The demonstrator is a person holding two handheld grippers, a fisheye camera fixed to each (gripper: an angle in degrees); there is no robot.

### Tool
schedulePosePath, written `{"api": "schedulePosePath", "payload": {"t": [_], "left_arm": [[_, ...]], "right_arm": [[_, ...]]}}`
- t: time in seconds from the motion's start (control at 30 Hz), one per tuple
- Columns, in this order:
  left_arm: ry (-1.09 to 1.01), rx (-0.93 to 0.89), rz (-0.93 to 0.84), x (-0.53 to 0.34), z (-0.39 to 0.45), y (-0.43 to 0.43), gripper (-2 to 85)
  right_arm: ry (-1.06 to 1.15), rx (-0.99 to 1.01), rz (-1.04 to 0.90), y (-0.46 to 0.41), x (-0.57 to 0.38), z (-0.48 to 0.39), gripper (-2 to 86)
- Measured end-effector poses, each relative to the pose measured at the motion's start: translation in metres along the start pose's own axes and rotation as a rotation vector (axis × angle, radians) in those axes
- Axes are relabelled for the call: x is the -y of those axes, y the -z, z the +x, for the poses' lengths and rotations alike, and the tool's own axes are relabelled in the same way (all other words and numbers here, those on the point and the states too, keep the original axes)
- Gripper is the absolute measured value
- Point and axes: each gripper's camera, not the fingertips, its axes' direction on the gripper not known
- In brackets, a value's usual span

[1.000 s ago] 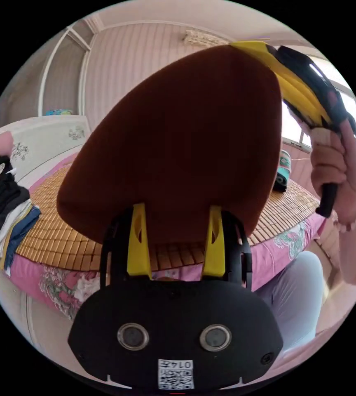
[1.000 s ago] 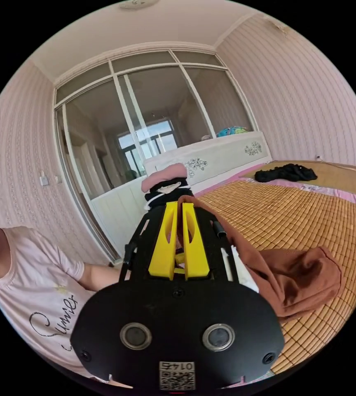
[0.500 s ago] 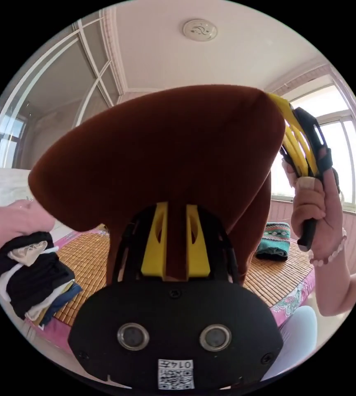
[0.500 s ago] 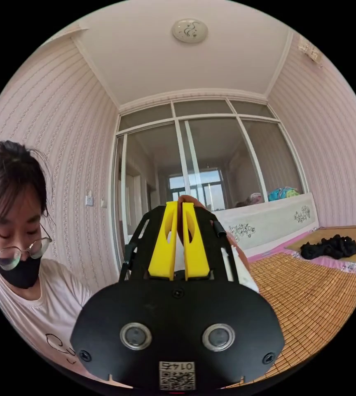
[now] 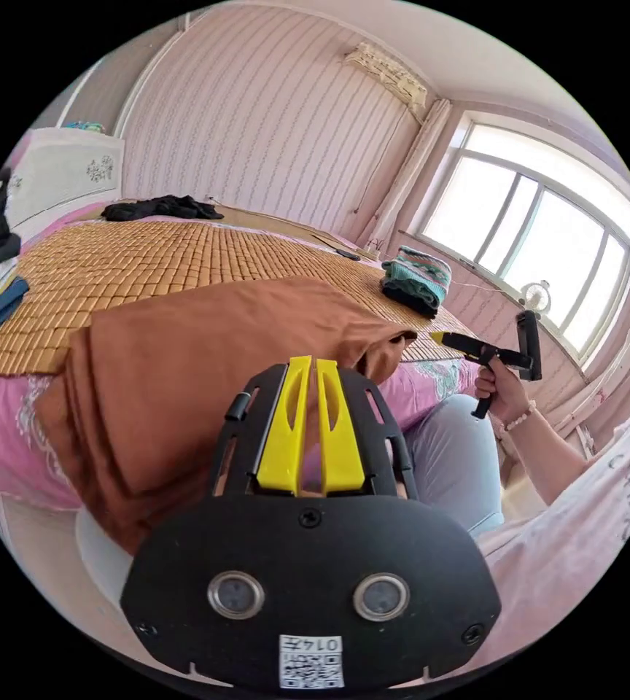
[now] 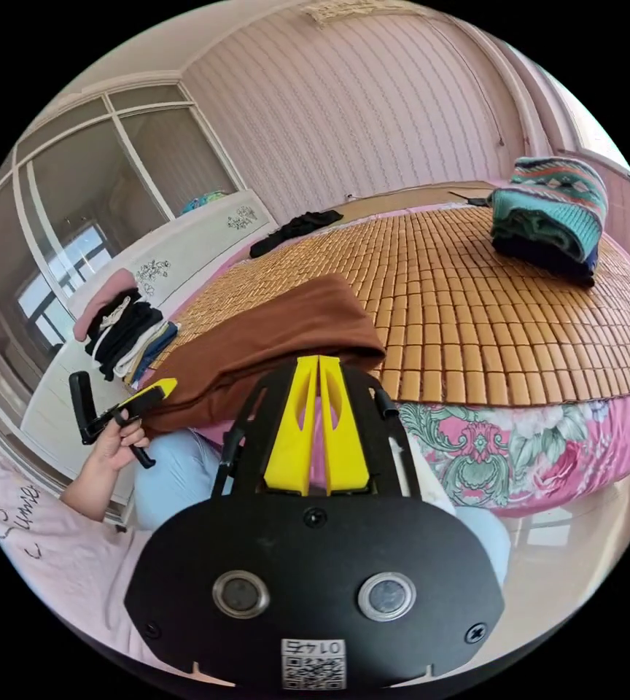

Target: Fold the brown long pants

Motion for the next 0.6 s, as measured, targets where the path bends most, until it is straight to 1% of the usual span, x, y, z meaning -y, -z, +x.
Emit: {"api": "schedulePosePath", "payload": {"t": [0.03,0.1,0.13,0.17,0.2,0.27,0.3,0.37,0.4,0.43,0.5,0.53,0.57,0.6], "left_arm": [[0.011,0.019,0.007,-0.006,-0.003,0.013,0.0],[0.048,0.173,0.018,-0.025,-0.017,0.059,1.5],[0.059,0.225,0.014,-0.029,-0.022,0.069,2.0],[0.084,0.326,0.013,-0.034,-0.032,0.087,3.6],[0.120,0.398,0.028,-0.038,-0.045,0.103,5.3],[0.207,0.434,0.041,-0.041,-0.066,0.120,8.1],[0.266,0.424,0.040,-0.040,-0.079,0.126,9.7],[0.311,0.413,0.039,-0.036,-0.093,0.130,11.0],[0.323,0.415,0.043,-0.033,-0.100,0.130,11.3],[0.330,0.414,0.043,-0.031,-0.104,0.129,11.5],[0.350,0.370,0.043,-0.019,-0.116,0.123,12.4],[0.349,0.353,0.041,-0.016,-0.118,0.121,12.6],[0.341,0.332,0.038,-0.009,-0.121,0.116,12.8],[0.341,0.327,0.023,-0.003,-0.125,0.110,13.2]], "right_arm": [[0.044,-0.046,0.011,0.006,0.003,-0.009,0.7],[0.124,-0.068,0.046,0.009,0.011,-0.031,1.3],[0.200,-0.016,0.049,0.004,0.018,-0.051,2.4],[0.295,0.076,0.017,-0.009,0.025,-0.077,3.9],[0.345,0.123,-0.010,-0.018,0.027,-0.092,5.7],[0.514,0.228,-0.129,-0.062,0.028,-0.157,13.3],[0.554,0.242,-0.146,-0.072,0.025,-0.174,15.3],[0.722,0.276,-0.201,-0.111,0.008,-0.238,18.7],[0.760,0.279,-0.222,-0.120,0.003,-0.252,19.0],[0.819,0.280,-0.259,-0.135,-0.005,-0.275,19.1],[0.861,0.278,-0.300,-0.156,-0.015,-0.299,17.3],[0.870,0.233,-0.351,-0.173,-0.018,-0.306,14.6],[0.856,0.156,-0.402,-0.187,-0.018,-0.307,9.3],[0.828,0.137,-0.415,-0.190,-0.015,-0.304,6.6]]}}
